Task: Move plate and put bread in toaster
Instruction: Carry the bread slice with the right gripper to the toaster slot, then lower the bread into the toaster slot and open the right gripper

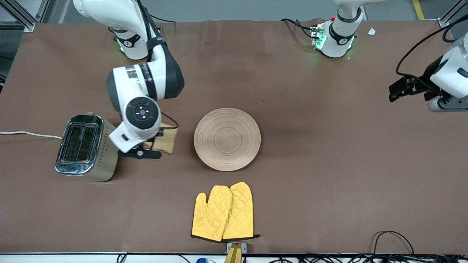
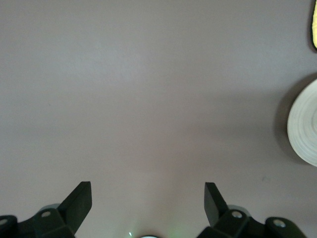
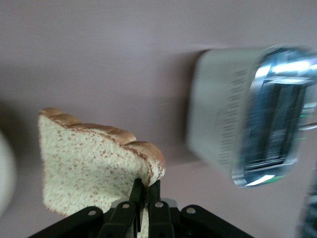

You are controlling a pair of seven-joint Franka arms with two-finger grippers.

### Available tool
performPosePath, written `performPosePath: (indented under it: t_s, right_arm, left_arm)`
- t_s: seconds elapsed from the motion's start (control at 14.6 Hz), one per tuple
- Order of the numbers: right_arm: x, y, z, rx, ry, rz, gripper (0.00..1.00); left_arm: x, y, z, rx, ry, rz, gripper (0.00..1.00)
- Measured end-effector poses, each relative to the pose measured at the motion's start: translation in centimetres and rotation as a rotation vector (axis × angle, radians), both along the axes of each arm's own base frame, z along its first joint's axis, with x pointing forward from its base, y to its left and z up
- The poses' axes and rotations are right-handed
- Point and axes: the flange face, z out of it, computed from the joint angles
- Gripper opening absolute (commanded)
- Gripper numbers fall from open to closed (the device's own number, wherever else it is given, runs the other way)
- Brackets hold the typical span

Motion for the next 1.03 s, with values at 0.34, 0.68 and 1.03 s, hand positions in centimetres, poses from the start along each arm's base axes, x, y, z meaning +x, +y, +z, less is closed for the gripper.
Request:
performPosePath:
  t_s: [0.34,0.68,1.03]
  right_arm:
    - [0.9,-5.2,1.1,-0.313,0.068,0.110,0.00]
    - [1.6,-10.2,-0.6,-0.482,0.149,0.118,0.00]
    - [3.3,-16.6,-1.0,-0.528,0.153,0.082,0.00]
  left_arm:
    - [-3.7,-3.5,0.3,0.006,0.011,0.053,1.00]
    - [-4.3,-4.1,0.3,0.010,0.011,0.068,1.00]
    - [-4.0,-3.7,0.1,0.010,0.013,0.075,1.00]
